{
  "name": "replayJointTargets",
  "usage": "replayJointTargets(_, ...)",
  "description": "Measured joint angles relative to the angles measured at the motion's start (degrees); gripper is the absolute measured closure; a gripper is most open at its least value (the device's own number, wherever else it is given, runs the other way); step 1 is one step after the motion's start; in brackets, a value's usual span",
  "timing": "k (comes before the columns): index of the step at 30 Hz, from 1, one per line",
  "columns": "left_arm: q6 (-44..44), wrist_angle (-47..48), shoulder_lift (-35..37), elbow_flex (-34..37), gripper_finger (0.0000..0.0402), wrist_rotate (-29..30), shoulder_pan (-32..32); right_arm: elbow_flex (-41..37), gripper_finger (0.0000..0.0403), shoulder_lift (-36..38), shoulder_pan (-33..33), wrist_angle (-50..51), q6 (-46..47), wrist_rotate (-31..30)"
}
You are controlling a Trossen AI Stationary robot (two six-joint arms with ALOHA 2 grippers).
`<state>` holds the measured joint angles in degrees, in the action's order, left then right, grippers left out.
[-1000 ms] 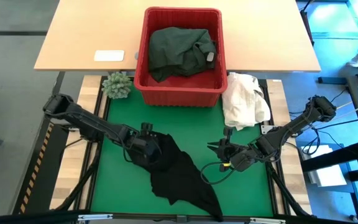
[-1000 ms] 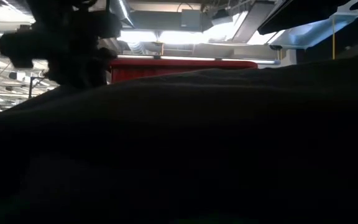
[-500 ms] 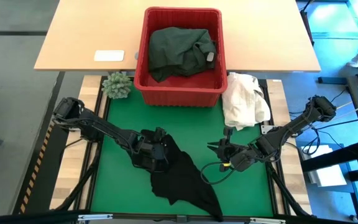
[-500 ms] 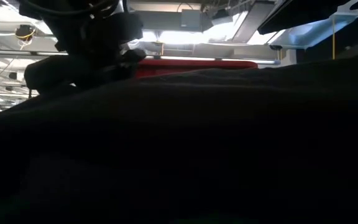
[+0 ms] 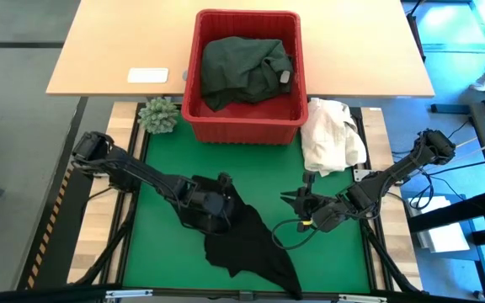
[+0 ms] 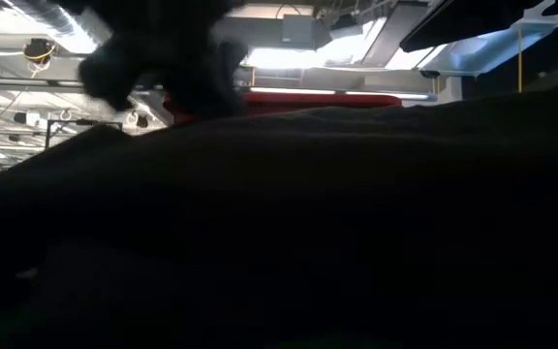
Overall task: Fold laundry
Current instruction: Fold the black shirt
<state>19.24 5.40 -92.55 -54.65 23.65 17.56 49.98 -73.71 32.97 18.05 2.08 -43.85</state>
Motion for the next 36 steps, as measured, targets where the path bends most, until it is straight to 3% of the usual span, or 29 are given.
replayJointTargets(12, 16.2, 2.9, 0.5, -19.4, 0.0401, 4.7, 1.8, 0.0, 0.0349, 0.0, -0.1, -11.2, -4.1, 0.2)
replayJointTargets(15, 18.3, 3.0, 0.5, -22.9, 0.0401, 4.9, 2.0, 0.0, 0.0342, 0.0, -1.0, -15.3, -5.3, 4.5)
replayJointTargets(22, 22.5, 3.0, 0.6, -25.7, 0.0401, 6.5, 2.9, 0.0, 0.025, 0.0, -5.8, -20.9, -5.1, 16.8)
replayJointTargets(29, 23.4, 2.9, 0.6, -25.8, 0.0401, 8.8, 2.6, 0.0, 0.0145, 0.0, -8.3, -29.1, -5.1, 21.4)
replayJointTargets(36, 24.1, 1.6, 0.6, -25.8, 0.0401, 8.7, 3.2, 0.0, 0.0114, -0.2, -11.4, -33.4, -5.3, 28.4)
